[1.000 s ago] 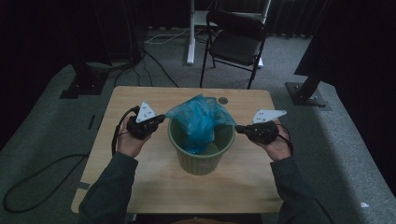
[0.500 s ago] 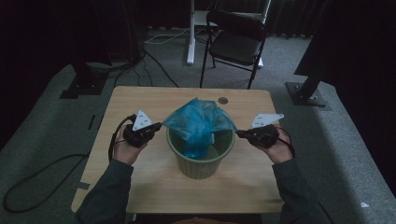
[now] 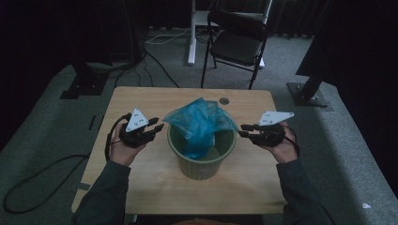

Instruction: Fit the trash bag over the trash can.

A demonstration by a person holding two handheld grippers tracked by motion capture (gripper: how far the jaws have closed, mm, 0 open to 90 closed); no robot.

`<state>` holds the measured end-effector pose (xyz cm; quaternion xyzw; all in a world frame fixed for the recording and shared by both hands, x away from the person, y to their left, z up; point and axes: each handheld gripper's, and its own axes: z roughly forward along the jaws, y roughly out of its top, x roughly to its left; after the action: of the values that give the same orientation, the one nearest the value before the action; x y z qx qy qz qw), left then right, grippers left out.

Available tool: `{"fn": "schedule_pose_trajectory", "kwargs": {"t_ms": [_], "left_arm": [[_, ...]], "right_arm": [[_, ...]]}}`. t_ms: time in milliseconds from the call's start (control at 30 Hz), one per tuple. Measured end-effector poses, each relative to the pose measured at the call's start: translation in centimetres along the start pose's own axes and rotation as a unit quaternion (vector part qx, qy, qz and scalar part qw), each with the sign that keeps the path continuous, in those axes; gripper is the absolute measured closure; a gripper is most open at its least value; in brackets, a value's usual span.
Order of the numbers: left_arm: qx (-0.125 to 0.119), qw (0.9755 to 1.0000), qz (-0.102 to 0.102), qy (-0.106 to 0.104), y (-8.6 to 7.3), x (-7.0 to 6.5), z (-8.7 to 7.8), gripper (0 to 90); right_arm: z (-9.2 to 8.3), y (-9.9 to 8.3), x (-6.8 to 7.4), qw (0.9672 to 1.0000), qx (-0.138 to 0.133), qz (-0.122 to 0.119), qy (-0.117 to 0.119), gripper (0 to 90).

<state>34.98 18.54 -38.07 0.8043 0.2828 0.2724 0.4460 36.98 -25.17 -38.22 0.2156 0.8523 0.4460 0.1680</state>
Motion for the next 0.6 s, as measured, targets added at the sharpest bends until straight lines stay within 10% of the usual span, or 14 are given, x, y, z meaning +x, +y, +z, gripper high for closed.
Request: {"fn": "schedule_pose_trajectory", "kwargs": {"t_ms": [600], "left_arm": [[-0.003, 0.9979, 0.020, -0.062, 3.8, -2.2, 2.0, 59.4]], "right_arm": [[1.9, 3.6, 0.9, 0.9992, -0.040, -0.003, -0.007, 65.2]]}}
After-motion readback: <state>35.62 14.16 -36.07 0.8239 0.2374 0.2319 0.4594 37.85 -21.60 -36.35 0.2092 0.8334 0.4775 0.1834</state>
